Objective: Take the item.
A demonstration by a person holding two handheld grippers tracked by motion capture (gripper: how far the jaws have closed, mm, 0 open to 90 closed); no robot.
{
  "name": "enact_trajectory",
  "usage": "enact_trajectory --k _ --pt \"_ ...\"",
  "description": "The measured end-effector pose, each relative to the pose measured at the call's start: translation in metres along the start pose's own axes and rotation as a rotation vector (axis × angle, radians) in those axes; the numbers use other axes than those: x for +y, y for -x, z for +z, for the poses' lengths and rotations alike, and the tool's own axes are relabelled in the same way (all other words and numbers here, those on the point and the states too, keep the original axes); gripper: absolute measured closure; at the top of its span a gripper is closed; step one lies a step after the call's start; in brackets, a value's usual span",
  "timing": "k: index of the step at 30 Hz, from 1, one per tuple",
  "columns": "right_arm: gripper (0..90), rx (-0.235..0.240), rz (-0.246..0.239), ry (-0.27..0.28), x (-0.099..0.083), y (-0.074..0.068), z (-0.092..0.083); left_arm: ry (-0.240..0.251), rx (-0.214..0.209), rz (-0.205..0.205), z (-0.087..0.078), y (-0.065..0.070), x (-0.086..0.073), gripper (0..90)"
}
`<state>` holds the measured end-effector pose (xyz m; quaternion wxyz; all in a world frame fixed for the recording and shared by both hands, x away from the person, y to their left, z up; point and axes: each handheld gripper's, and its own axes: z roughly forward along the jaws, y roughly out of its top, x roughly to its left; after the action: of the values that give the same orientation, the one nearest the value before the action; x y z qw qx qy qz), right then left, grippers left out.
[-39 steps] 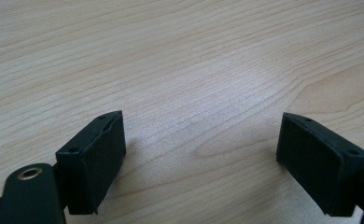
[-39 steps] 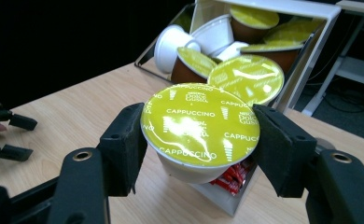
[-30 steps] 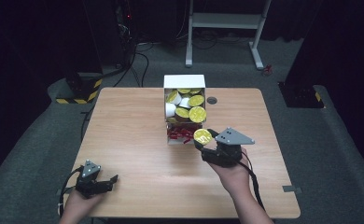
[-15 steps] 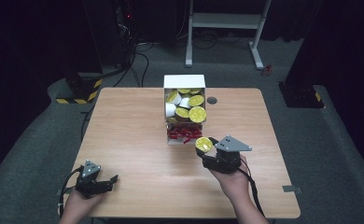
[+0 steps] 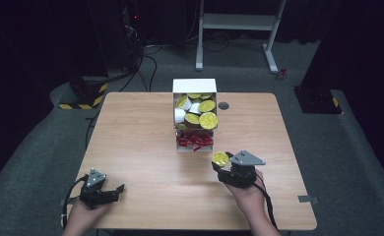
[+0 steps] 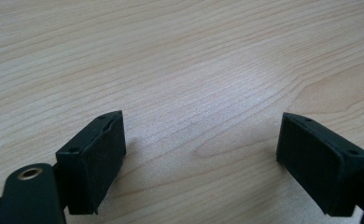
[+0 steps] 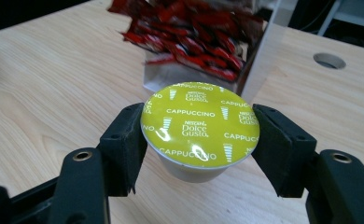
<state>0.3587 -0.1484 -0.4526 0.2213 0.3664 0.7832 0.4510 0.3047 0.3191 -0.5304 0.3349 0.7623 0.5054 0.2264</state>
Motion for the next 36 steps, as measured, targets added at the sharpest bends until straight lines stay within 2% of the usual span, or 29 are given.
enact_trajectory --k 6,11,15,20,24,36 --pt "38.2 -0.022 0.019 -0.014 -0.013 0.006 0.002 0.001 -0.002 0.000 0.000 0.000 0.000 16.1" --pt "38.2 -0.055 -0.006 -0.016 -0.023 0.008 0.005 -0.001 -0.003 0.000 0.000 0.000 0.000 16.1" --pt "38.2 -0.056 -0.048 -0.031 -0.025 0.006 0.007 0.001 -0.004 -0.002 0.000 0.000 0.000 16.1" --pt "38.2 -0.051 -0.058 -0.040 -0.030 0.008 0.007 -0.001 -0.003 0.000 0.000 0.000 0.000 16.1" --pt "38.2 -0.052 -0.046 -0.052 -0.035 0.013 0.007 -0.001 -0.002 -0.001 0.000 0.000 0.000 16.2" --pt "38.2 -0.113 0.014 -0.071 -0.048 0.040 0.000 0.004 -0.008 -0.009 0.000 -0.001 0.000 16.2"
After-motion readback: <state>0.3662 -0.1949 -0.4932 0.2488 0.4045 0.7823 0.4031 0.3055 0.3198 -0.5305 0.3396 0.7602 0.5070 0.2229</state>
